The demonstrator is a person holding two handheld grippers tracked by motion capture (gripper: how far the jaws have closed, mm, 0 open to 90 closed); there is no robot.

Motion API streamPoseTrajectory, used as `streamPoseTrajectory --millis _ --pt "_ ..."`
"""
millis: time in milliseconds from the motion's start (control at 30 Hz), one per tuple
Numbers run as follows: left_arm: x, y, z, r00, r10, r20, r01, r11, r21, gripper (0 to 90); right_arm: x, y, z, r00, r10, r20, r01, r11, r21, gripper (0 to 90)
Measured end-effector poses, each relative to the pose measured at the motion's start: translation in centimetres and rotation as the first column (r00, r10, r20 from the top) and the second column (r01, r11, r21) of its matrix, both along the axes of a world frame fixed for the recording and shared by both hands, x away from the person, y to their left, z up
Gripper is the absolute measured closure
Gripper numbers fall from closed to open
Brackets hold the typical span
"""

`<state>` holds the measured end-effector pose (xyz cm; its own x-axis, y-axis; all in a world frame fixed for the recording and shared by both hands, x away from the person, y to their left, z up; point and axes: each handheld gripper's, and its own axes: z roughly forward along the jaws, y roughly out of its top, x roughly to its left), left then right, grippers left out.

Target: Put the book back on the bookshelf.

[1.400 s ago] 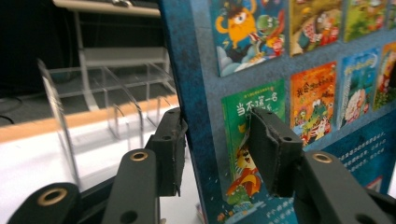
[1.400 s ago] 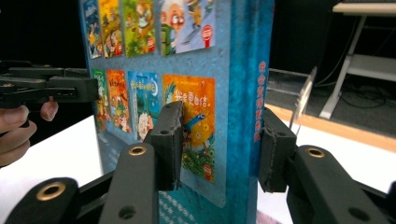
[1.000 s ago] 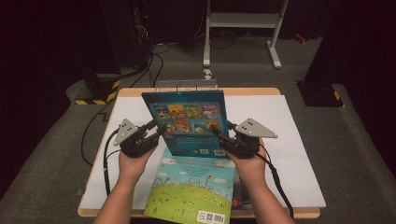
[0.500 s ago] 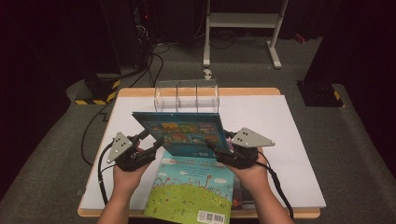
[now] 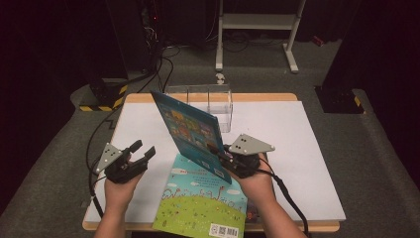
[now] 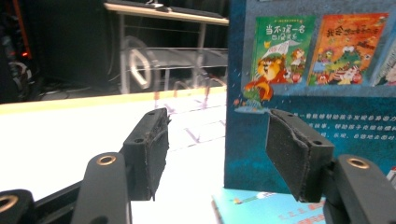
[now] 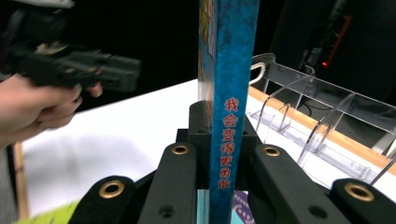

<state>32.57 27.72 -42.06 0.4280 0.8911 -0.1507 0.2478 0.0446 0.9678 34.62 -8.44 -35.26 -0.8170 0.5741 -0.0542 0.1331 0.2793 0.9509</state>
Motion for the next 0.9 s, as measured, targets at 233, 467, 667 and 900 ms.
streamPoseTrajectory --millis 233,467,667,900 --pt "0.0 1.1 -0.2 0.9997 0.017 -0.017 -0.017 0.9994 -0.029 39.6 2.4 2.8 -0.5 0.9969 -0.071 -0.033 0.073 0.9960 0.052 83.3" --pt "-0.1 1.0 -0.1 0.9998 0.001 -0.020 -0.001 0.9994 -0.034 39.5 4.5 5.9 -0.5 0.9927 -0.115 -0.038 0.116 0.9927 0.033 83.2" --pt "-0.5 0.1 1.1 0.9968 -0.080 -0.002 0.079 0.9956 -0.051 33.6 4.4 7.6 -0.7 0.9911 -0.129 -0.035 0.129 0.9915 0.015 82.9" --pt "-1.3 -2.9 4.6 0.9783 -0.197 0.064 0.202 0.9750 -0.093 21.3 3.0 8.7 -1.2 0.9913 -0.131 -0.011 0.131 0.9912 0.016 81.6"
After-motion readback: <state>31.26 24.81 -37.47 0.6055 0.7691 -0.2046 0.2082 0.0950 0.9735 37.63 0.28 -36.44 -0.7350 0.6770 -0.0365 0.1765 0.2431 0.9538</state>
